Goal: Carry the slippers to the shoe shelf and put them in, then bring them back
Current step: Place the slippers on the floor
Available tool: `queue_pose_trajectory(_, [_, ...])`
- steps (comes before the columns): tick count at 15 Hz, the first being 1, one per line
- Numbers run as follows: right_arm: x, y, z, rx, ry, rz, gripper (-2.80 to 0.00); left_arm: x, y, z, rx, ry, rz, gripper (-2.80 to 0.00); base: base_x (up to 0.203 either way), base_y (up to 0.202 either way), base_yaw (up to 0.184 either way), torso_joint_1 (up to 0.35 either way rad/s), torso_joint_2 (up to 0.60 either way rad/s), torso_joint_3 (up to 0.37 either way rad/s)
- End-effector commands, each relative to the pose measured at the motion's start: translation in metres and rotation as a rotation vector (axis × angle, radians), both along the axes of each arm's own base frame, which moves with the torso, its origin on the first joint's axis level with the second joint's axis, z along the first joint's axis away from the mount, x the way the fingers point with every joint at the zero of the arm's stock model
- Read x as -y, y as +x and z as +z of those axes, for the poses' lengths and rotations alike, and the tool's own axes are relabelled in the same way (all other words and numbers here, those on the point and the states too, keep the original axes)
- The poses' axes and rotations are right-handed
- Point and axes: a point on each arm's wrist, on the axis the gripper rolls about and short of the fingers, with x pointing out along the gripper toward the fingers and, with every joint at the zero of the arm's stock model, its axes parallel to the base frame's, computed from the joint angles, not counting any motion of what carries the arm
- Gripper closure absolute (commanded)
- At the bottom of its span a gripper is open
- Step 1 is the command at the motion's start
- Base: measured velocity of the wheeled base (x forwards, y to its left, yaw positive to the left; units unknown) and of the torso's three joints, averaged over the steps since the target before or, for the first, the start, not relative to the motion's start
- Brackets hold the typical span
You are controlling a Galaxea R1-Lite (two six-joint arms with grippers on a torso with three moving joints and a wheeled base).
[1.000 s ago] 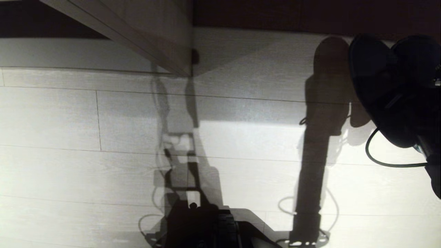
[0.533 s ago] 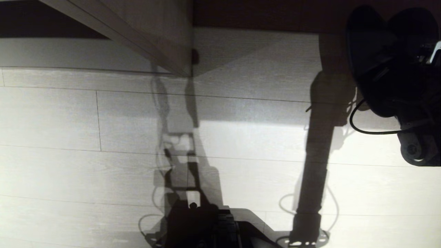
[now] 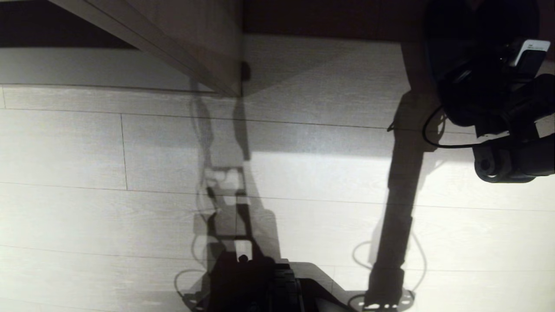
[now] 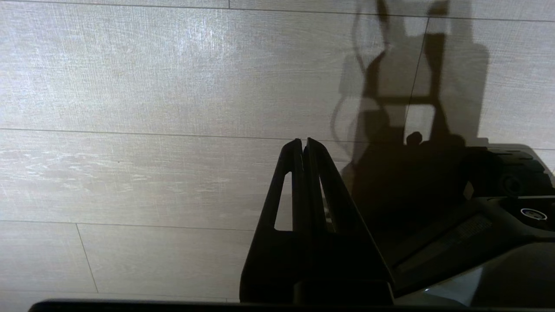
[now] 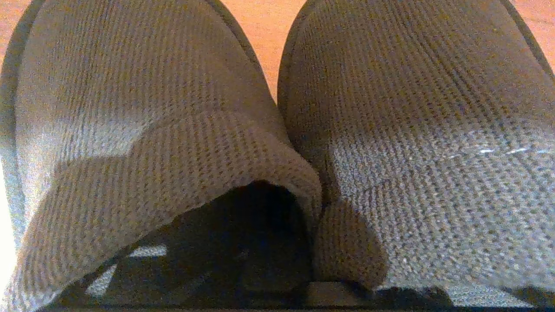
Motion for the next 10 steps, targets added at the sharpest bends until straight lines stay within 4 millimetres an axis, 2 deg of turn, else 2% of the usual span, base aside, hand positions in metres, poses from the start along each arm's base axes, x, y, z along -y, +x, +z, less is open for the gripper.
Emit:
queue_pose_trajectory(1, [0.0, 0.009, 0.0, 0.029, -0.004, -0.001, 0.0, 0.0, 0.0, 0.0, -0.001, 0.0, 0.0, 0.0, 0.0, 0.0, 0.0, 0.0, 0.0, 0.0])
queue_pose_trajectory(5, [0.001, 0.016, -0.001, 0.045, -0.009, -0.006, 0.0, 0.0, 0.0, 0.0, -0.001, 0.0, 0.0, 0.0, 0.0, 0.0, 0.0, 0.0, 0.0, 0.0])
queue_pose_trajectory(10, [0.001, 0.024, -0.011, 0.022, -0.018, -0.014, 0.0, 0.0, 0.0, 0.0, -0.001, 0.0, 0.0, 0.0, 0.0, 0.0, 0.0, 0.0, 0.0, 0.0])
